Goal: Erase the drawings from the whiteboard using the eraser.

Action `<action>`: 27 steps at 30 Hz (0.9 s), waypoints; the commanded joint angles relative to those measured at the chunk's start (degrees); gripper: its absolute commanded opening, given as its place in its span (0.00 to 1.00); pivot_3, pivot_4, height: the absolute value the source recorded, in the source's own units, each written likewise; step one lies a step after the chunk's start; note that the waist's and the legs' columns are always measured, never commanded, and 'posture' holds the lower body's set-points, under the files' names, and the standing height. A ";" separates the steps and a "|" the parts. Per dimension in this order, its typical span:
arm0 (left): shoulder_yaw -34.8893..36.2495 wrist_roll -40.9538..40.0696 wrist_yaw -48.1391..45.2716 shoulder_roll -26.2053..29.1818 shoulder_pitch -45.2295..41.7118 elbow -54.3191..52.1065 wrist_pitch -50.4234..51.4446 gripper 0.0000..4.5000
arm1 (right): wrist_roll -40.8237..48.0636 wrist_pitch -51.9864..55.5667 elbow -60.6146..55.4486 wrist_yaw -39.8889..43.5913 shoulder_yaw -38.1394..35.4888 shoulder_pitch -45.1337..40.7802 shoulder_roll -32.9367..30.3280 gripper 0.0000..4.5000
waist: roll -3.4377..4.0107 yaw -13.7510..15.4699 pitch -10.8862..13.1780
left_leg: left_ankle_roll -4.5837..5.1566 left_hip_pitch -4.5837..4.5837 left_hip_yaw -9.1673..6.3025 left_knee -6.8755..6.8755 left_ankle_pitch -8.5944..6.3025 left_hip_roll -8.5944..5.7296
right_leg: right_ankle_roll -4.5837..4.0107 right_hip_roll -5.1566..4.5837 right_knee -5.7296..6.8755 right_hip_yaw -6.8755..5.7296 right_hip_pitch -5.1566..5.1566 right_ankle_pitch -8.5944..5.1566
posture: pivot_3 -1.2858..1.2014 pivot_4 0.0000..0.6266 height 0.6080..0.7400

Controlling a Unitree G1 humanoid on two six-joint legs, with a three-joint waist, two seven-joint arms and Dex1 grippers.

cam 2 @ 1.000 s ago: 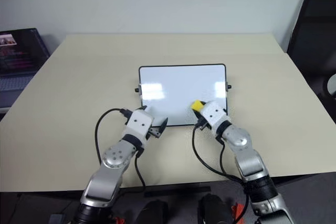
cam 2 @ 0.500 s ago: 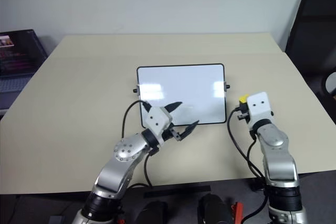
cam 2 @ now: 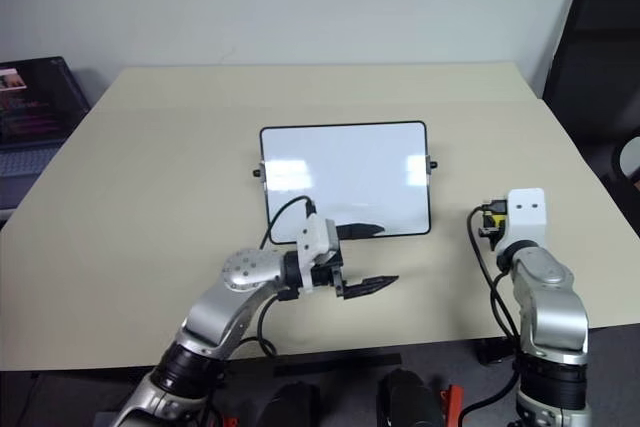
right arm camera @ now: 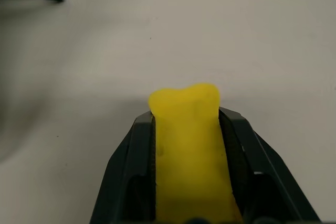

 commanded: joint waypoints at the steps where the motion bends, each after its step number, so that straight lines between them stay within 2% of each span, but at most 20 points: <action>1: -0.41 0.81 -1.19 1.03 -0.31 0.79 -2.56 1.00 | 1.68 -1.68 0.45 0.16 -0.46 -0.78 -0.39 0.28 | 0.00 0.00 0.00 | 0.00 0.00 0.00 0.00 0.00 0.00 | 0.00 0.00 0.00 0.00 0.00 0.00 | 0.52 0.24 1.00; 16: 1.39 3.13 1.50 2.10 -0.52 3.27 -5.79 1.00 | 3.97 -6.16 8.27 0.95 1.99 -4.29 -1.68 0.28 | 0.01 0.04 0.01 | 0.00 0.00 0.00 0.00 0.00 0.00 | 0.00 0.00 0.00 0.00 0.00 0.00 | 0.52 0.24 1.00; 27: 1.81 3.07 1.81 2.03 -0.90 3.43 -5.53 1.00 | 5.14 -6.82 9.89 0.47 3.34 -5.19 -0.98 0.28 | 0.02 0.03 0.01 | 0.00 0.00 0.00 0.00 0.00 0.01 | 0.01 0.00 0.01 0.01 0.00 0.00 | 0.52 0.24 1.00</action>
